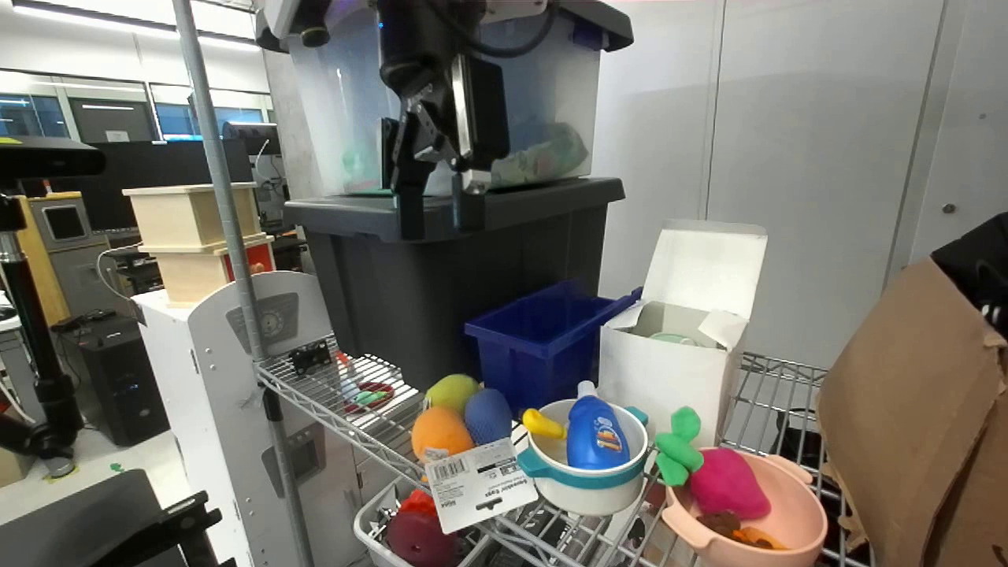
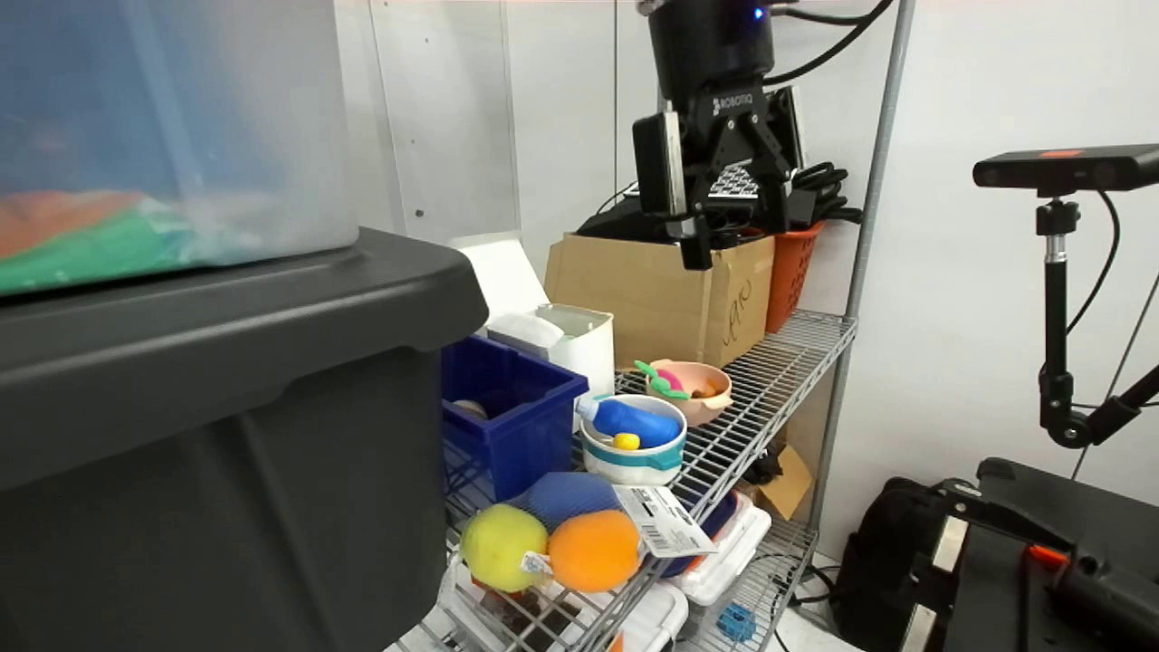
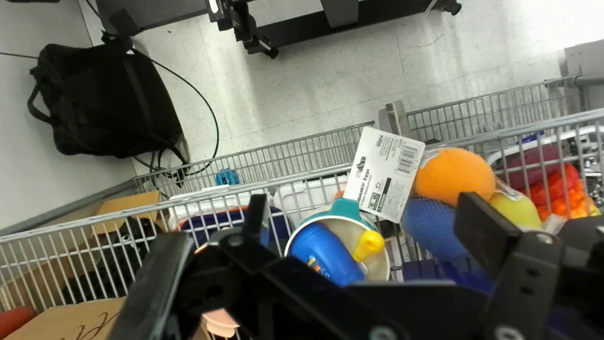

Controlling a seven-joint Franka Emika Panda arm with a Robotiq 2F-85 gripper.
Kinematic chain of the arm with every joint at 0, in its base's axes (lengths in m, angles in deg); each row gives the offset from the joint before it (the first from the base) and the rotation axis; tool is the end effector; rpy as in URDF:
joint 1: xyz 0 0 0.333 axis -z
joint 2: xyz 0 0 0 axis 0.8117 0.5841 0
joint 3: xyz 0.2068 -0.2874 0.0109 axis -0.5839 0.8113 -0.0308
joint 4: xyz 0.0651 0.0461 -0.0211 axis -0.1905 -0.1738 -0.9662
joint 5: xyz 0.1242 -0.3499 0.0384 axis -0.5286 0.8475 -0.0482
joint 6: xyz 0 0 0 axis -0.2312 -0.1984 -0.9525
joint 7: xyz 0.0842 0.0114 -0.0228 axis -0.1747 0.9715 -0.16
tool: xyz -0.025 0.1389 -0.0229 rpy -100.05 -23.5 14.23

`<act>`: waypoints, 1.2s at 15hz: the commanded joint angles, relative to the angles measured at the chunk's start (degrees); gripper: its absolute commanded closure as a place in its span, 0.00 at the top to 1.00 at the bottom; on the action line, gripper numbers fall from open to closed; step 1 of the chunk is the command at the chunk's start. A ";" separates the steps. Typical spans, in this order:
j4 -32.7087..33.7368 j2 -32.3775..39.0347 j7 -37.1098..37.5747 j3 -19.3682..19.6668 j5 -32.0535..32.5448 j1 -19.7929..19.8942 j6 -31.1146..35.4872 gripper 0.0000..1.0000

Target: Put the purple toy in the blue box

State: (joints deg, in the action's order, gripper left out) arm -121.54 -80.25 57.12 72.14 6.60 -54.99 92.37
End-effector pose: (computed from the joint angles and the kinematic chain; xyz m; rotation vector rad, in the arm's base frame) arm 0.5355 0.0193 0.3716 2.9545 -0.2462 -0.2327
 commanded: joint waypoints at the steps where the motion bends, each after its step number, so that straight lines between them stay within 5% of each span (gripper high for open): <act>1: 5.30 4.82 -1.38 2.61 1.64 0.10 0.52 1.00; 9: 13.78 13.54 -11.72 4.86 -1.93 2.46 -0.23 1.00; 18: 27.53 26.24 -9.92 8.35 -1.11 4.42 -0.90 1.00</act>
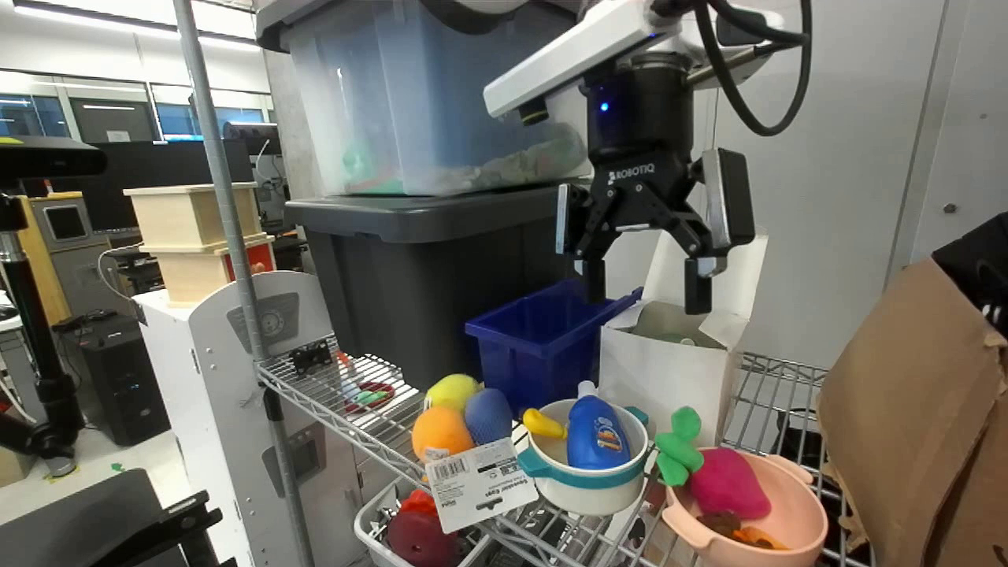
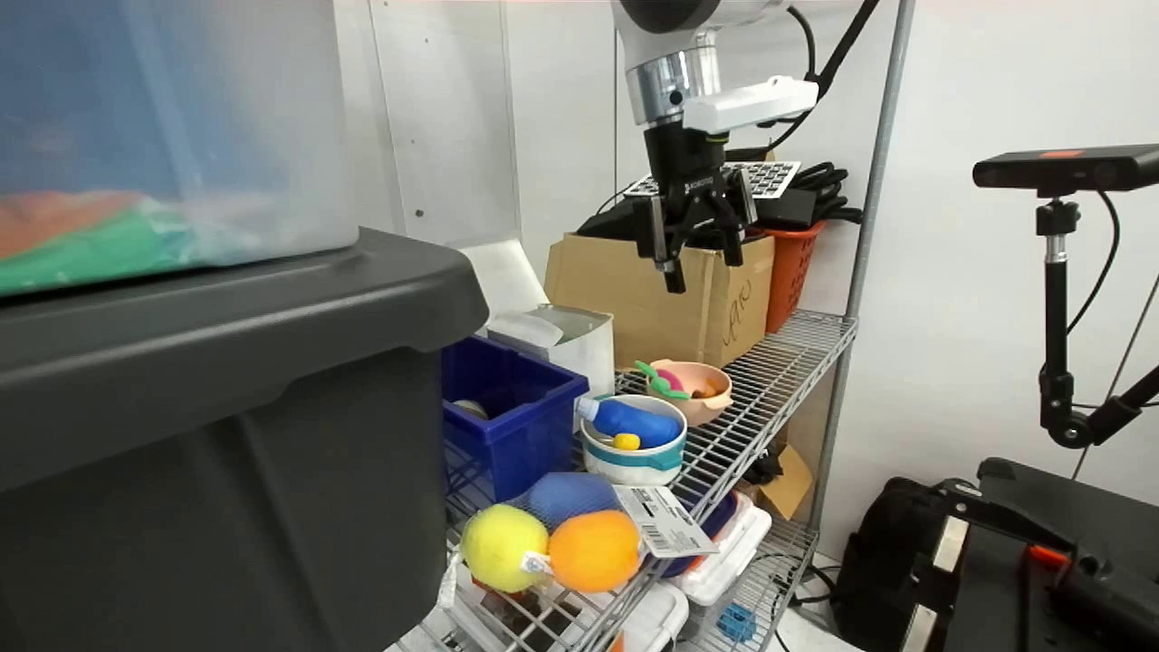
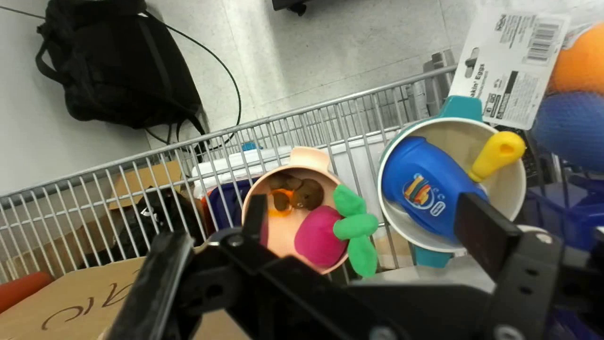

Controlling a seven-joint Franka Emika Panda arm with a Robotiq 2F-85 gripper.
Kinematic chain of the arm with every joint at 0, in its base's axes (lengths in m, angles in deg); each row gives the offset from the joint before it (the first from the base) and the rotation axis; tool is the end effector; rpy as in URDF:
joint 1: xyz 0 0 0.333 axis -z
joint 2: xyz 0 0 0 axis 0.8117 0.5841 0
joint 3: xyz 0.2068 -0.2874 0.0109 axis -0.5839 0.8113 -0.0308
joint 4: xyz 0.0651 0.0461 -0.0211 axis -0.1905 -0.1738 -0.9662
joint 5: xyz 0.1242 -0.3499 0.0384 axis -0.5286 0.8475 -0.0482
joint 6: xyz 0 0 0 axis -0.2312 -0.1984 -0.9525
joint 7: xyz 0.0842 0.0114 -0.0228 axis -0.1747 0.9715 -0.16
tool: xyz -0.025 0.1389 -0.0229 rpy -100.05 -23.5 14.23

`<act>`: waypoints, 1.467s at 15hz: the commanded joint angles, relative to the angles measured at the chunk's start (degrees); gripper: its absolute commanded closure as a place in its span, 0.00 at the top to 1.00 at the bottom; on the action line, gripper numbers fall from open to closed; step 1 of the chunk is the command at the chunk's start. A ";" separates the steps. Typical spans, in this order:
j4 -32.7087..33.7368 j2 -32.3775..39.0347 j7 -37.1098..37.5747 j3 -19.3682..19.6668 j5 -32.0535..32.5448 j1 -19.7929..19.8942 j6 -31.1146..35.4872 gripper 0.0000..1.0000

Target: Put the purple toy in the blue box

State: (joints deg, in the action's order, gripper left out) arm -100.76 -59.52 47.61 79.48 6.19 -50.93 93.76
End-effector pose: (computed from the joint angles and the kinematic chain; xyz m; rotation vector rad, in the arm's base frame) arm 0.6443 -0.0956 0.3063 2.9447 -0.2882 -0.2361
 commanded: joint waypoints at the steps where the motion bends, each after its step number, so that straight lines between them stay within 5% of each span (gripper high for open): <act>1: 8.30 7.39 -0.17 1.38 -0.51 0.53 -2.28 1.00; 12: 24.80 24.72 -0.32 3.13 -0.46 1.12 -4.66 1.00; 22: 32.20 30.30 0.12 2.97 -0.40 -0.44 -7.54 1.00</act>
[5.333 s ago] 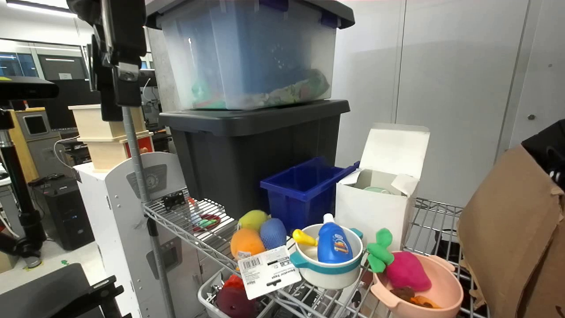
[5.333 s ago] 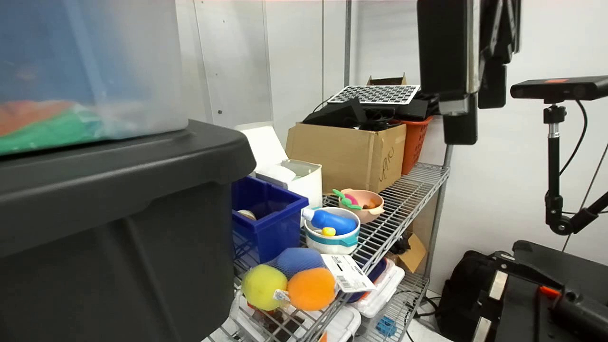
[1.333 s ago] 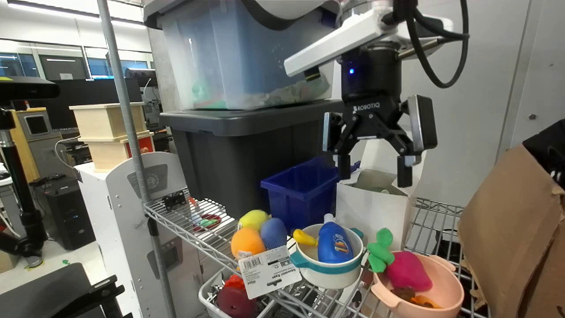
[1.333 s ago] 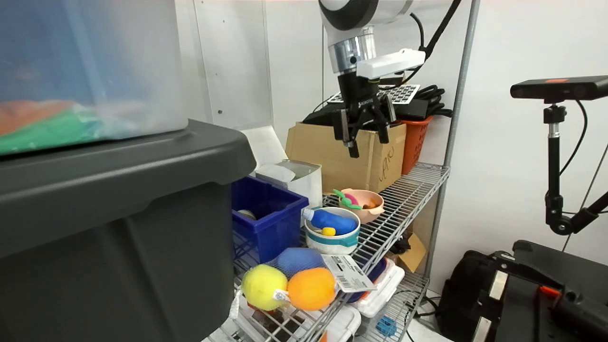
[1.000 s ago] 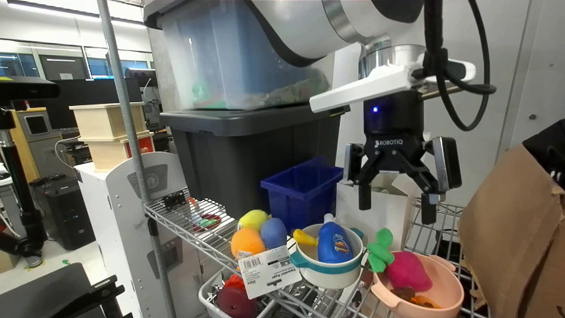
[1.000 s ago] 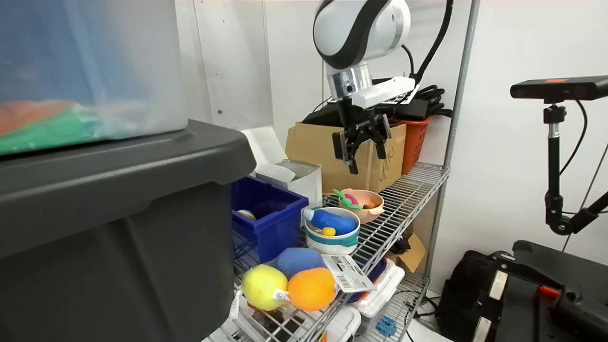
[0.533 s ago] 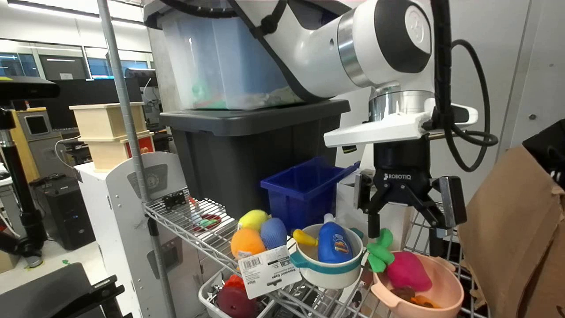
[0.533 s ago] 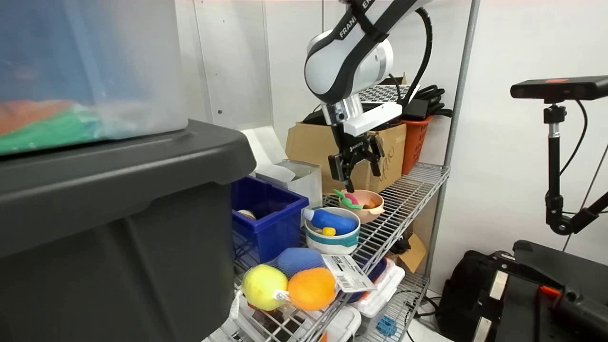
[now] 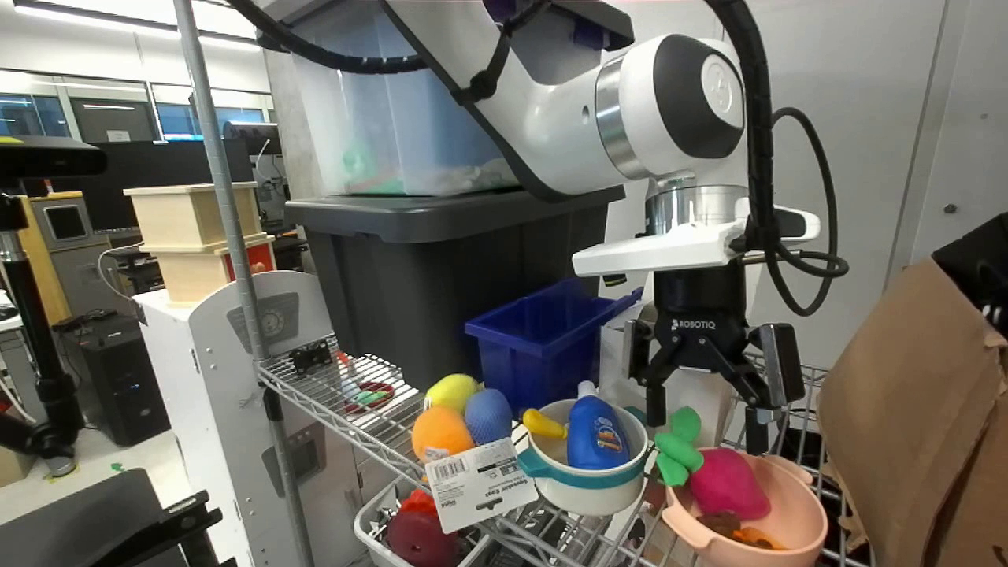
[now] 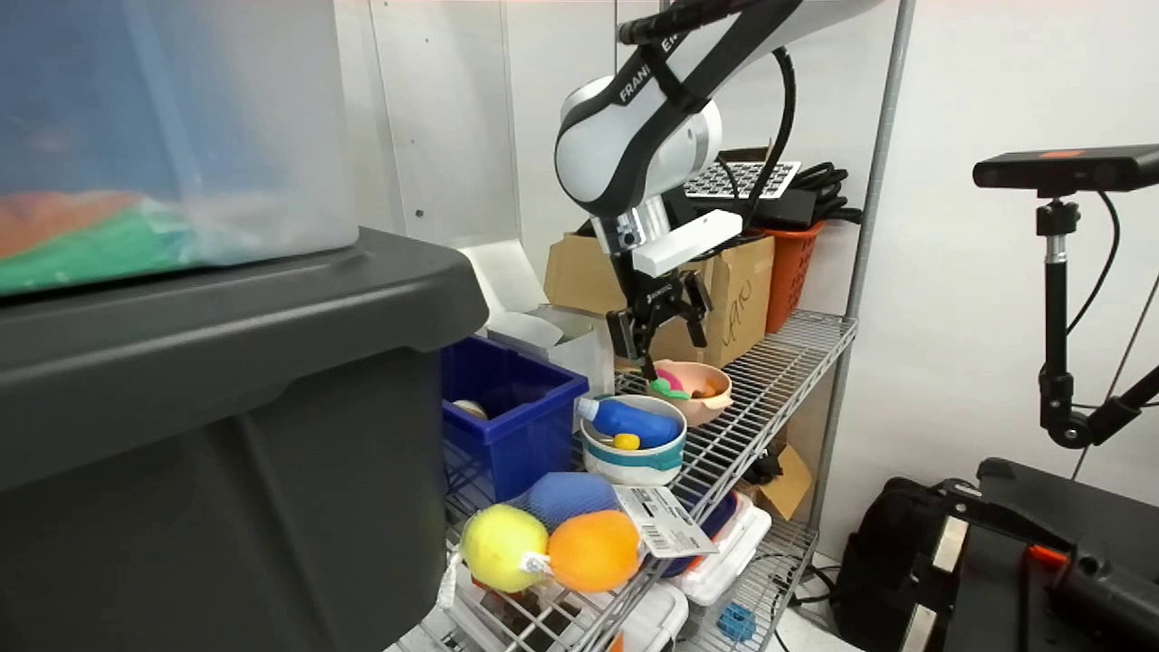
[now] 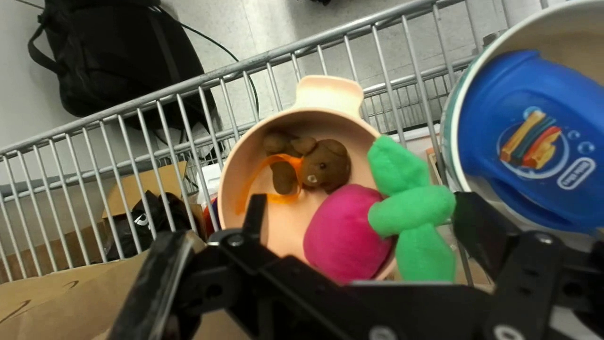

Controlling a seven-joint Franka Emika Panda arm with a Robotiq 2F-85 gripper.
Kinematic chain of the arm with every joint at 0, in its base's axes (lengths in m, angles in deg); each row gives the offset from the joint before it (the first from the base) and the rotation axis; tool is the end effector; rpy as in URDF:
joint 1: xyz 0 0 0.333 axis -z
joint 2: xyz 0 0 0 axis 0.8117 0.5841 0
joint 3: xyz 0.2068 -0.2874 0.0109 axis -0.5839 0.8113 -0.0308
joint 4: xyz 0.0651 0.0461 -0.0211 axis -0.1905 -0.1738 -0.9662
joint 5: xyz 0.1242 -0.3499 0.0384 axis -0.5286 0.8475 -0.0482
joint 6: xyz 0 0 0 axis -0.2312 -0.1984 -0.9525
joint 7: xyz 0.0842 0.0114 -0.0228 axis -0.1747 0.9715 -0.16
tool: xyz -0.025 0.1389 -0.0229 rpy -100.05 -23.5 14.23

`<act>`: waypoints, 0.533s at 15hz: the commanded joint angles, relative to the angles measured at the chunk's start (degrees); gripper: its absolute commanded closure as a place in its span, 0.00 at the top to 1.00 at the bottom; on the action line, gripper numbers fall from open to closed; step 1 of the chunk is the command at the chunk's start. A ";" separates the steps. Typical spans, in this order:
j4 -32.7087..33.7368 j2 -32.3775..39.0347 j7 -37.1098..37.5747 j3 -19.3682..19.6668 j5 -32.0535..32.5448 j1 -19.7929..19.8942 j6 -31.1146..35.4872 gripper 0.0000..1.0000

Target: Put the purple toy in the blue box

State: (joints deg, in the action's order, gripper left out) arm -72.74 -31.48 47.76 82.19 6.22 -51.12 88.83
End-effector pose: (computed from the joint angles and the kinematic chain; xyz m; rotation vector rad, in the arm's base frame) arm 0.7275 -0.1236 0.1594 2.8594 -0.3024 -0.3540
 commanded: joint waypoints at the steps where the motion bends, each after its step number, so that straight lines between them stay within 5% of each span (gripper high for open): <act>1: 4.68 2.57 -0.19 0.21 -0.49 -0.22 -2.95 1.00; 8: 7.46 4.95 -0.25 0.38 -0.45 0.08 -4.85 0.96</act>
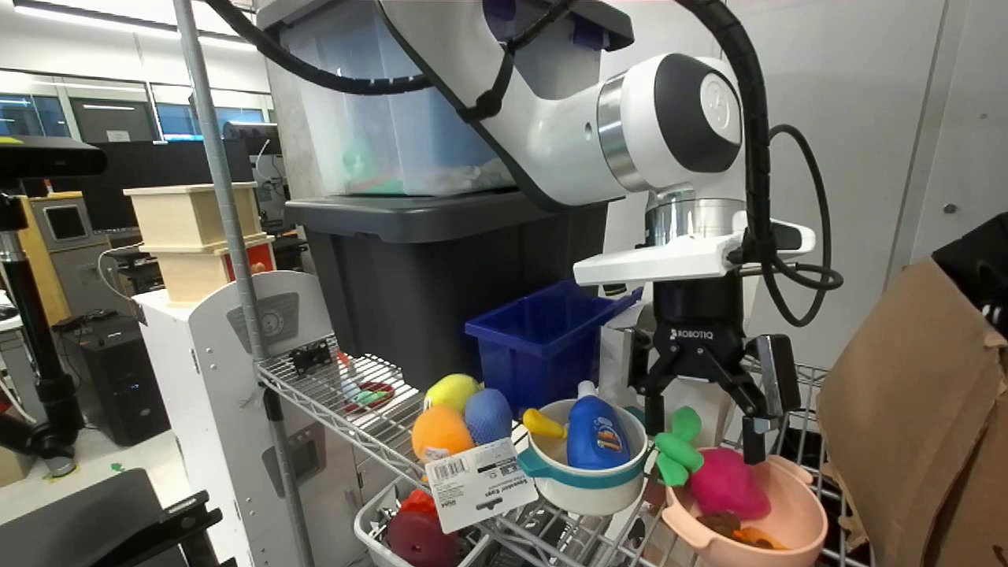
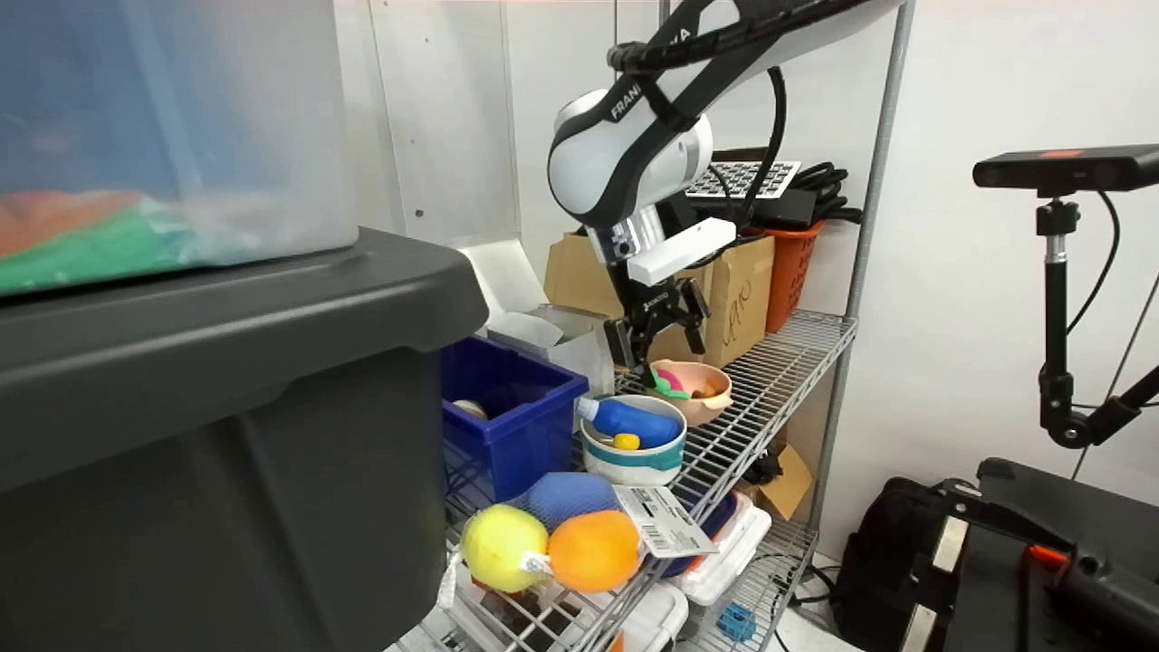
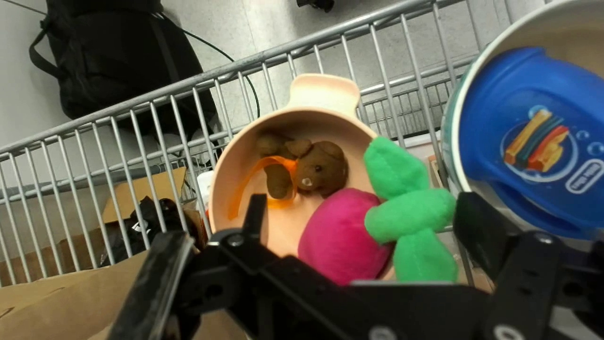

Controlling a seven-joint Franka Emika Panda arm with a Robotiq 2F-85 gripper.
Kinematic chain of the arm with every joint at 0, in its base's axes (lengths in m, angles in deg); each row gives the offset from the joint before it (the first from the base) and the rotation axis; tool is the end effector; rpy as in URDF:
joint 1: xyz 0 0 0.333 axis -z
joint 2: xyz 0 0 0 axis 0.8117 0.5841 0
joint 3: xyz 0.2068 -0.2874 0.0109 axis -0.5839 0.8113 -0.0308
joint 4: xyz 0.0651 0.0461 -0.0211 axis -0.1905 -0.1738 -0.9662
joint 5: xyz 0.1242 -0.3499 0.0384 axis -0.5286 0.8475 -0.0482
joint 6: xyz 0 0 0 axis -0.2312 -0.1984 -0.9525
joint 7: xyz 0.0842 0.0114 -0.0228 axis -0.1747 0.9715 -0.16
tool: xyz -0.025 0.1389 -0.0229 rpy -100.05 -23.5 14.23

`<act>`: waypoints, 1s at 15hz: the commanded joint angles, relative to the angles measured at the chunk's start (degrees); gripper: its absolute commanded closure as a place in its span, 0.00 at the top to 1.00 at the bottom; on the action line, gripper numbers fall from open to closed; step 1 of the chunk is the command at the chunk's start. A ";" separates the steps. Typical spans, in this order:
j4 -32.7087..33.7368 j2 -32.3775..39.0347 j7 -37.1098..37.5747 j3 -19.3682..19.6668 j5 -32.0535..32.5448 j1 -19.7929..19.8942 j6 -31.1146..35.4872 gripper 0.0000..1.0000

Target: Put the purple toy in the blue box

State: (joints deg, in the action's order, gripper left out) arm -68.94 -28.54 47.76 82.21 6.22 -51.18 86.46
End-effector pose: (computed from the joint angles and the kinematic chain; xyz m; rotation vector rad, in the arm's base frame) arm 0.7318 -0.1224 0.1459 2.8481 -0.3005 -0.3900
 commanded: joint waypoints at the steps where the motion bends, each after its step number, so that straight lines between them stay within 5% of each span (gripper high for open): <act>1: 3.99 2.36 -0.16 0.41 -0.42 0.12 -2.49 0.85; 2: 4.22 2.67 -0.06 0.51 -0.36 0.07 -2.40 0.71; 3: 4.39 2.89 -0.08 0.57 -0.32 0.06 -2.37 0.71; 12: 5.62 3.76 -0.18 0.81 -0.29 0.18 -2.49 0.02; 15: 5.55 3.83 -0.22 0.88 -0.24 0.22 -2.42 0.00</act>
State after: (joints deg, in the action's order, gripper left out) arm -66.27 -26.18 47.76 82.75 6.22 -51.10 86.22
